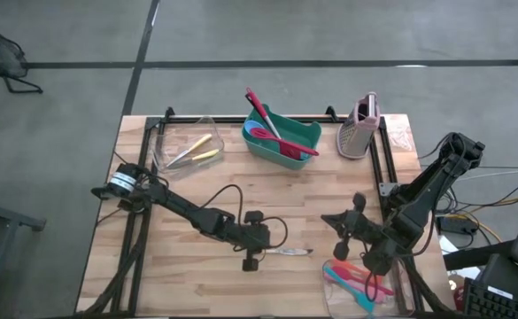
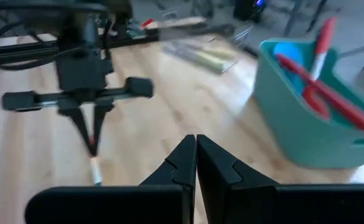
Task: Pick & Place Kitchen Items
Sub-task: Put the orange table knife into the top transparent bin
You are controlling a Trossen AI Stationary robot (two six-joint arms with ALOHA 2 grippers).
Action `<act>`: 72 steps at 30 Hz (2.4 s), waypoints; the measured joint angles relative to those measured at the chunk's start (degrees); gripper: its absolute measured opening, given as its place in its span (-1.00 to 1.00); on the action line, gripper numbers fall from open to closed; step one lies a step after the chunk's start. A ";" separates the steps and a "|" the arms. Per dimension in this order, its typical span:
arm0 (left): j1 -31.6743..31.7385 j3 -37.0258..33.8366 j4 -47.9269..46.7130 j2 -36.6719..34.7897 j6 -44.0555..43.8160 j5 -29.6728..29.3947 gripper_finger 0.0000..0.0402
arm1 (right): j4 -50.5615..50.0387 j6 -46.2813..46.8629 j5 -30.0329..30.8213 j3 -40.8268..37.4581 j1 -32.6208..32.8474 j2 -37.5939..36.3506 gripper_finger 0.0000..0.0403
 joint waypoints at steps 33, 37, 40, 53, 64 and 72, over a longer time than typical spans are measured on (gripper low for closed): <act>-2.51 -4.44 -3.57 4.85 -1.48 -1.63 -0.37 | 30.18 -22.90 -46.72 3.02 -23.52 13.34 -0.96; -2.20 -4.48 -3.92 6.27 -6.69 -6.51 -0.62 | 29.32 -23.74 -57.20 4.09 -25.44 16.60 -0.96; -0.71 -4.50 -4.16 6.79 -8.41 -7.80 -0.77 | 24.97 -24.64 -60.43 5.33 -26.43 18.42 -0.96; 1.01 -4.63 -5.43 7.56 -8.83 -6.54 -0.97 | -2.86 -27.94 -59.25 17.50 -27.68 27.15 -0.92; 0.83 -4.75 -5.05 6.77 -9.28 -6.56 -0.93 | -10.51 -31.25 -58.54 19.90 -28.81 32.62 -0.45; 0.85 -4.79 -4.98 6.25 -9.42 -6.03 -0.91 | -9.33 -32.00 -57.95 18.38 -29.10 35.98 -0.21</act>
